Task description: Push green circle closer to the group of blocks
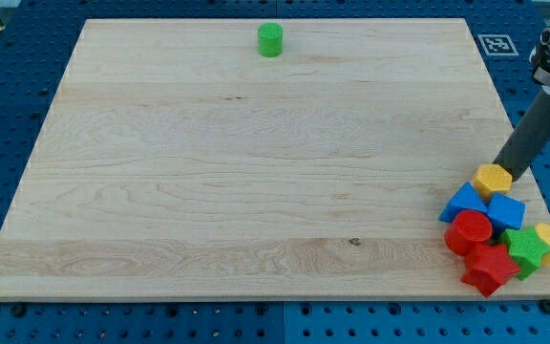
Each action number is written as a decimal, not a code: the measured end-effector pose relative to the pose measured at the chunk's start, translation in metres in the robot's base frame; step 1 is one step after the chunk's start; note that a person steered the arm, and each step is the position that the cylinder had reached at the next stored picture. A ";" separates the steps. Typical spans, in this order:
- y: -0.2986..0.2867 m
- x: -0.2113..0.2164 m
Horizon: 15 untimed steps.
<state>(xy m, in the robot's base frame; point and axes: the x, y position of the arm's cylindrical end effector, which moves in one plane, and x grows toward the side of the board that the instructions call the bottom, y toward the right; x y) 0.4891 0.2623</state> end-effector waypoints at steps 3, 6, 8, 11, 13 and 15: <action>-0.006 -0.031; -0.212 -0.140; -0.363 -0.233; -0.306 -0.277; -0.258 -0.240; -0.247 -0.187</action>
<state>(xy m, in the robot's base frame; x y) 0.3023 0.0157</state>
